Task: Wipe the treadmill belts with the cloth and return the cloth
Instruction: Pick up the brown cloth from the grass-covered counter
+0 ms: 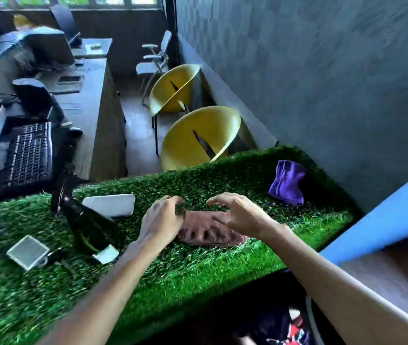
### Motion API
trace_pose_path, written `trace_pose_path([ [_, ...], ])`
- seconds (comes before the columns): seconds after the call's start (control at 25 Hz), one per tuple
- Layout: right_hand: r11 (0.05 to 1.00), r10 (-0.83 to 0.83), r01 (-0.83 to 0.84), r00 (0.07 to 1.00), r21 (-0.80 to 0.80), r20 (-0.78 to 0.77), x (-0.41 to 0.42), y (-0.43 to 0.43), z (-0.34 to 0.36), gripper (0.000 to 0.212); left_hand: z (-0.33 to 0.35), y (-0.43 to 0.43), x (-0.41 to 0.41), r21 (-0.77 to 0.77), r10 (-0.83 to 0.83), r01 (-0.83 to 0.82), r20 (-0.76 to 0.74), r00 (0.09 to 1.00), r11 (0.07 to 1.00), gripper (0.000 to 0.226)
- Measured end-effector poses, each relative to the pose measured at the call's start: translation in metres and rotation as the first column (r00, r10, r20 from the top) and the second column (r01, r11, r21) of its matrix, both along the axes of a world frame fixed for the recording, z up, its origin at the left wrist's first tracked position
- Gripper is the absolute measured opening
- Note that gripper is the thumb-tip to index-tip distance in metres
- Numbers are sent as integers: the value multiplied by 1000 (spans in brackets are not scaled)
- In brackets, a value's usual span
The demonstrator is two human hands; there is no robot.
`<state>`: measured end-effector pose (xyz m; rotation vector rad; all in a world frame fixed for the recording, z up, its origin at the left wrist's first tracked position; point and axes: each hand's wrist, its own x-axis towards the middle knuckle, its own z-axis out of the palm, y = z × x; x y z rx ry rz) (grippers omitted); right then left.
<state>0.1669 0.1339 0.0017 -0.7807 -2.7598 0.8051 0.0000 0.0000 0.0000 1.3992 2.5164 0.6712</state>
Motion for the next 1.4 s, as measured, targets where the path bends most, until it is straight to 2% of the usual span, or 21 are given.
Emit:
trace_pose_path([
  [0.08, 984, 153, -160, 984, 80, 91, -11, 0, -21, 48, -15, -14, -1, 12, 42, -42, 29, 999, 999, 39],
  [0.2, 924, 307, -348, 922, 157, 236, -19, 4, -50, 62, -50, -38, 0, 6, 72, -72, -4, 997, 997, 44],
  [0.32, 828, 408, -476, 874, 297, 263, -22, 14, -65, 71, -73, -53, 0, -24, 67, -69, -78, 995, 997, 51],
  [0.48, 750, 477, -565, 822, 345, 311, -25, 21, -84, 78, -102, -69, -2, -126, 10, -37, -209, 978, 991, 58],
  [0.64, 737, 462, -534, 845, 415, 268, -23, 19, -91, 71, -119, -78, -4, -180, -6, -48, -285, 959, 982, 63],
  [1.0, 788, 367, -410, 912, 458, 186, -21, 5, -98, 57, -123, -81, -3, -200, -13, -48, -293, 956, 979, 63],
  [1.24, 845, 312, -337, 941, 415, 128, -20, -2, -98, 52, -123, -80, -5, -205, -26, -31, -269, 963, 978, 65],
  [1.4, 879, 248, -258, 966, 401, 77, -16, -10, -92, 53, -112, -78, -6, -187, -22, -14, -191, 981, 982, 62],
])
